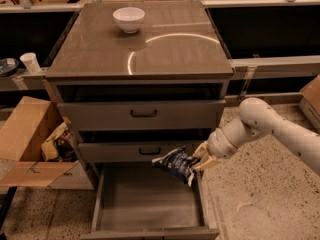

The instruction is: Place blue chip bag into bottom drawer

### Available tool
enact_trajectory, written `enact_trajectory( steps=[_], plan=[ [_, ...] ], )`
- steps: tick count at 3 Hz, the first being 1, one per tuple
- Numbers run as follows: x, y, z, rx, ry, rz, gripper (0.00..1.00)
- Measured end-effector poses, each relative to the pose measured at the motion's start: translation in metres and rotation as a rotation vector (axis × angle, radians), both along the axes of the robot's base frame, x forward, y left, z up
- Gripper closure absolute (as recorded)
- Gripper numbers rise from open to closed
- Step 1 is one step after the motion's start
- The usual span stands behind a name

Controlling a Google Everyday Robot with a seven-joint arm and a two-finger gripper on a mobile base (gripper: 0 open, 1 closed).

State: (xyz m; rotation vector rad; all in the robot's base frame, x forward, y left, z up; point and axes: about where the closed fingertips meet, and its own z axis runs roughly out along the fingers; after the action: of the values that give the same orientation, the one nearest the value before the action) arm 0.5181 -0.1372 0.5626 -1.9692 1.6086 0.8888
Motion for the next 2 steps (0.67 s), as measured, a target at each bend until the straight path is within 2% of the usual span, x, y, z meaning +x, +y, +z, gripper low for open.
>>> enact_trajectory(
  steps=[1,2],
  plan=[
    [-0.014,-0.007,-0.082,-0.017,0.075,-0.056,1.00],
    [-0.035,0.002,-0.209,-0.007,0.206,-0.154,1.00]
  ],
)
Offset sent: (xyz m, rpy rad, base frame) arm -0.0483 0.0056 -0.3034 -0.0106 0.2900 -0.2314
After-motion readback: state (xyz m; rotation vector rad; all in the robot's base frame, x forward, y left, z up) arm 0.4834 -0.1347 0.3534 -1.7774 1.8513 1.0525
